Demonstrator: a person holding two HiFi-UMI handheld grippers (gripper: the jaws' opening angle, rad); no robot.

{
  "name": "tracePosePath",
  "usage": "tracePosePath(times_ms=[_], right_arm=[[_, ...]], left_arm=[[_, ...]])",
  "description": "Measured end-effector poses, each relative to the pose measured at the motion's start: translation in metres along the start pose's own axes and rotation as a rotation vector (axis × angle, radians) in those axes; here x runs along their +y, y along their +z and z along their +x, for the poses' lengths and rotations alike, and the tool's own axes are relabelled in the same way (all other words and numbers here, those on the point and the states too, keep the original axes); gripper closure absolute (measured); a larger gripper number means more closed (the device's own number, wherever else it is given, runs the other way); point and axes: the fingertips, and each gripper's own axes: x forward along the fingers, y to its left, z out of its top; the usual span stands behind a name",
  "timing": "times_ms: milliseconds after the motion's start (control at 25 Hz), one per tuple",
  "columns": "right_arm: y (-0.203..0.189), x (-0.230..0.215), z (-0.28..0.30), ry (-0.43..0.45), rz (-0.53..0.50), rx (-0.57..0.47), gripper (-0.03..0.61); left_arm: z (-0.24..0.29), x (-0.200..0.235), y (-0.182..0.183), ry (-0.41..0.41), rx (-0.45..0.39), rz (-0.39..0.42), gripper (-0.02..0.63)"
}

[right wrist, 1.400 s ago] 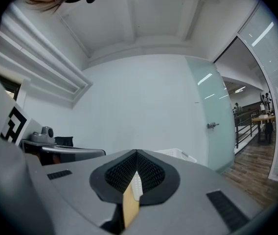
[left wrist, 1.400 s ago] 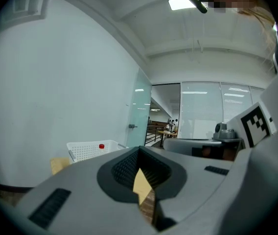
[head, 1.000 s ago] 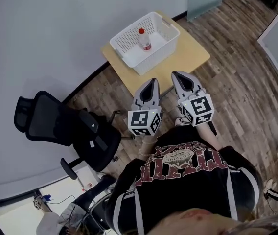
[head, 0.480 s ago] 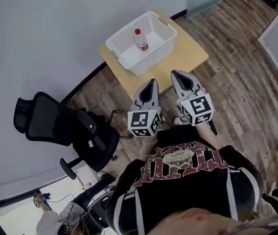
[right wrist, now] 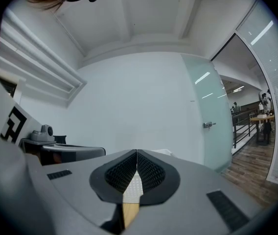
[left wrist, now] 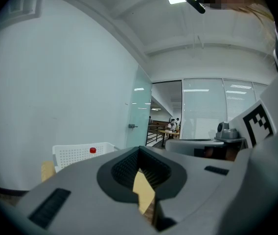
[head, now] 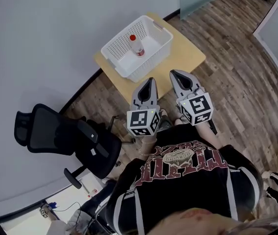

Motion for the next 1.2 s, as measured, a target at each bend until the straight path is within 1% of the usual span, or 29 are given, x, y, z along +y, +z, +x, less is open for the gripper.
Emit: tracePosePath(times_ms=[200,600,960,1200], right_arm=[[0.003,-0.001,0.022,-0.012,-0.002,-0.002,0.561],[0.002,0.006,0.071,-0.013,-0.004,0.007,0.561],[0.011,-0.001,0.110,-0.044,-0.007,-0.014,0.561],[0.010,0.000,0.131,-0.066,-0.005,-0.019,0.561]], left_arm=[[0.011,0.018,0.005,-0.006,0.002,0.008,0.566],[0.032,0.063,0.009,-0.023,0.005,-0.005,0.566],[0.057,0.097,0.020,-0.048,-0.005,-0.001,0.566],[0.069,0.116,0.020,-0.074,0.004,-0.001,0.566]])
